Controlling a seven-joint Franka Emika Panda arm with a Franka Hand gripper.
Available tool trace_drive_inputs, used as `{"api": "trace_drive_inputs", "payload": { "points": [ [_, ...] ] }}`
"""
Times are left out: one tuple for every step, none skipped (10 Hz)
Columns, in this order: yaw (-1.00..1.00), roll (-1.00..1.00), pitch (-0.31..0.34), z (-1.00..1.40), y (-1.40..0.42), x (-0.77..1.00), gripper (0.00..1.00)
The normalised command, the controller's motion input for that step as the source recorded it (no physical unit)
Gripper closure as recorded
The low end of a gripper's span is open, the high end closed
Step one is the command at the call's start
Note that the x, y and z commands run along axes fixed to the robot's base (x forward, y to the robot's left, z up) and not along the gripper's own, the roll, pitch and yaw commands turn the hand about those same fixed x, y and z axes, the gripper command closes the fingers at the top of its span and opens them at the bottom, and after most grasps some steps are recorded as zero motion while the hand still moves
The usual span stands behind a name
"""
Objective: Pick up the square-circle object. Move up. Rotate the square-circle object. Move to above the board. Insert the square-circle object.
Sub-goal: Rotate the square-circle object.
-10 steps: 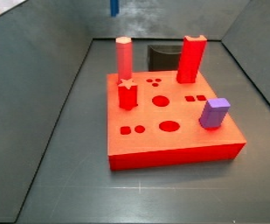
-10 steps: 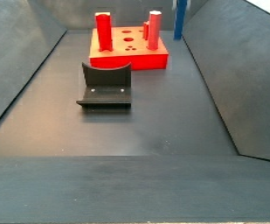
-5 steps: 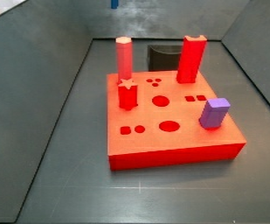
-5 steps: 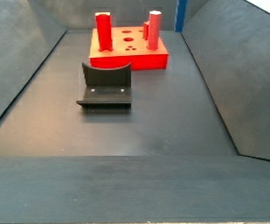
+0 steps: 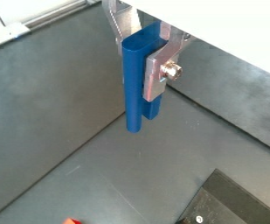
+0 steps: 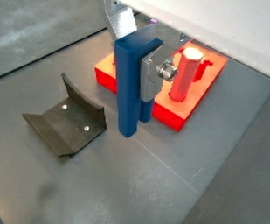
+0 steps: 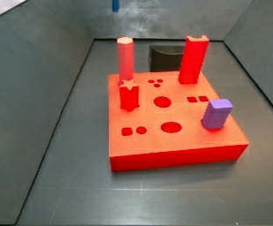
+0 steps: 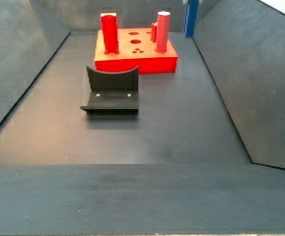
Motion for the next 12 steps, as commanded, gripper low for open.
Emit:
{"api": "trace_drive_inputs", "payload": {
  "points": [
    [0.07, 0.08, -0.045, -1.00, 0.00, 0.01, 1.00],
    [0.05, 0.08, -0.026, -1.00, 0.00, 0.01, 1.00],
    [0.04, 0.07, -0.022, -1.00, 0.00, 0.02, 1.00],
    [0.04, 0.07, -0.028, -1.00, 0.00, 0.02, 1.00],
    [0.04, 0.07, -0.032, -1.00, -0.01, 0.02, 1.00],
    [0.04, 0.07, -0.039, -1.00, -0.01, 0.02, 1.00],
    [0.03, 0.06, -0.043, -1.00, -0.01, 0.02, 1.00],
    [0.03, 0.06, -0.042, -1.00, -0.02, 0.03, 1.00],
    [0.03, 0.06, -0.043, -1.00, -0.02, 0.03, 1.00],
    [0.03, 0.05, -0.047, -1.00, -0.02, 0.03, 1.00],
    [0.03, 0.05, -0.052, -0.86, -0.02, 0.03, 1.00],
    [0.03, 0.05, -0.049, -0.66, -0.02, 0.02, 1.00]
  ]
}}
